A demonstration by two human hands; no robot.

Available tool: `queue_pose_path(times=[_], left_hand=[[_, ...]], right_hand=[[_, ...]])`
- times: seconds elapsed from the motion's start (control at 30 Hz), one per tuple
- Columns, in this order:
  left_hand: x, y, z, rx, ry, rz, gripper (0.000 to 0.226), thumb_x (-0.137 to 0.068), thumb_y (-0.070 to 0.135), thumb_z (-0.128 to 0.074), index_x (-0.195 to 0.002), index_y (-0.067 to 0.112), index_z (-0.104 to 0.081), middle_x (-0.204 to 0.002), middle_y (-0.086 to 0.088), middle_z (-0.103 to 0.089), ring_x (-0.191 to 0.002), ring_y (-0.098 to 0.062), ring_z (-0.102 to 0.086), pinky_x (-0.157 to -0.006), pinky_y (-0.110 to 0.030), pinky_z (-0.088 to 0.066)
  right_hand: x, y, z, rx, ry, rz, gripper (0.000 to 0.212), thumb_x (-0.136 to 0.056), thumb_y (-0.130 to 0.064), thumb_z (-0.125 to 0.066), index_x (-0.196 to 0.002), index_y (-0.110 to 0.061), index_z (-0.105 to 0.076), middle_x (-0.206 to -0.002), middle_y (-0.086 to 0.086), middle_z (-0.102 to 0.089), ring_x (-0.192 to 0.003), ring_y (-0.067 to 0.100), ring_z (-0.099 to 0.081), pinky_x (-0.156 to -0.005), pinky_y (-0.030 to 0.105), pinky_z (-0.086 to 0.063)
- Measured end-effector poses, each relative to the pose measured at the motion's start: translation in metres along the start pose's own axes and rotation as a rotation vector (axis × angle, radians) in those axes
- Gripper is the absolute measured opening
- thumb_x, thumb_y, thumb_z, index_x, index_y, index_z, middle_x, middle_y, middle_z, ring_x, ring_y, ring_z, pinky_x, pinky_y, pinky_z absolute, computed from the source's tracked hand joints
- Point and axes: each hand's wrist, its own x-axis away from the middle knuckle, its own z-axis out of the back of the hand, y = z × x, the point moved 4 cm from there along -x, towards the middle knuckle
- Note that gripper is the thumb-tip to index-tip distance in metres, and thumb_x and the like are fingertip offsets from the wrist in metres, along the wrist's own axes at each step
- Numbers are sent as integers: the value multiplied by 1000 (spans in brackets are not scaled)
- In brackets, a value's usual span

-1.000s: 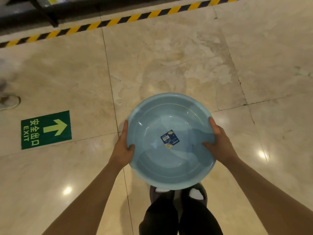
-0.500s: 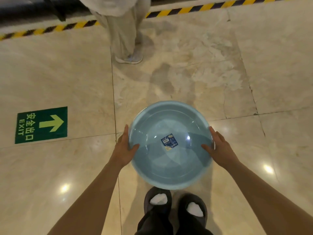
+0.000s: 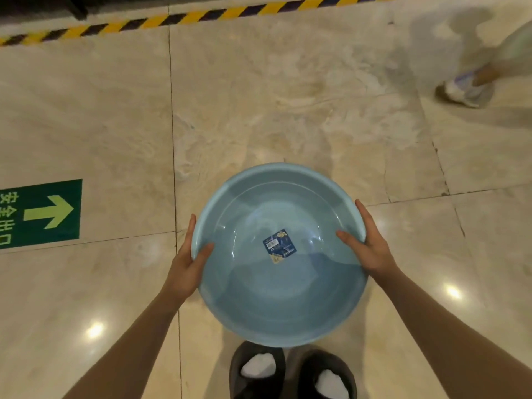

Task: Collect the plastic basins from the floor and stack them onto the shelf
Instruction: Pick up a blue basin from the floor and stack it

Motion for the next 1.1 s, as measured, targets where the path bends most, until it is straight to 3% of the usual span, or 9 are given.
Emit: queue_pose_path(times=[0.23,0.37,0.5,0.67,0.77,0.93,1.1], left_hand=[[1,2,-3,135,9,10,64,-94,37,-53,-145,54,-19,-151,11,-39,-128,-17,-50,-90,-24,-50],[4,11,7,189,-35,38,64,-93,39,-57,-145,51,-23,-151,8,-40,-130,-22,-50,-103,-51,-46],[29,47,29,199,-82,50,72,-84,48,-58,-144,55,-20,-151,4,-40,-127,-29,-52,-100,-59,-46],[84,137,76,166,-79,28,67,-84,60,-55,-139,64,-17,-152,14,-35,-128,-24,-51,-100,-56,-48],[129,216,112,165,-59,25,61,-83,63,-52,-138,64,-24,-147,19,-40,-126,-18,-52,-100,-54,-48],[205,349,171,235,-67,-25,62,-81,52,-53,-139,53,-33,-141,9,-48,-125,-21,-53,-104,-55,-44],[261,440,218,285,-1,-74,61,-78,55,-51,-137,56,-35,-140,7,-51,-121,-25,-56,-99,-58,-46]], right_hand=[[1,-9,-4,-120,-1,21,59,-87,-27,-66,-139,-38,-41,-136,-13,-52,-121,12,-54,-104,43,-46],[11,-25,-4,-165,-16,-8,61,-87,-26,-66,-141,-37,-39,-137,-11,-51,-121,16,-54,-102,45,-47],[37,-69,11,-142,-29,31,64,-91,-20,-61,-146,-31,-30,-141,-10,-44,-127,17,-48,-106,42,-43],[90,-163,46,-196,-104,31,45,-95,-23,-53,-124,-56,-47,-122,-31,-55,-110,-3,-58,-84,21,-54],[126,-238,78,-185,-84,-22,44,-94,-33,-53,-130,-55,-42,-134,-24,-49,-118,4,-54,-89,25,-47],[186,-366,126,-169,-111,18,49,-94,-34,-48,-140,-48,-35,-140,-20,-42,-128,11,-46,-105,37,-40],[223,-470,155,-151,-121,87,50,-96,-29,-45,-143,-41,-33,-142,-13,-42,-124,15,-48,-89,28,-42]])
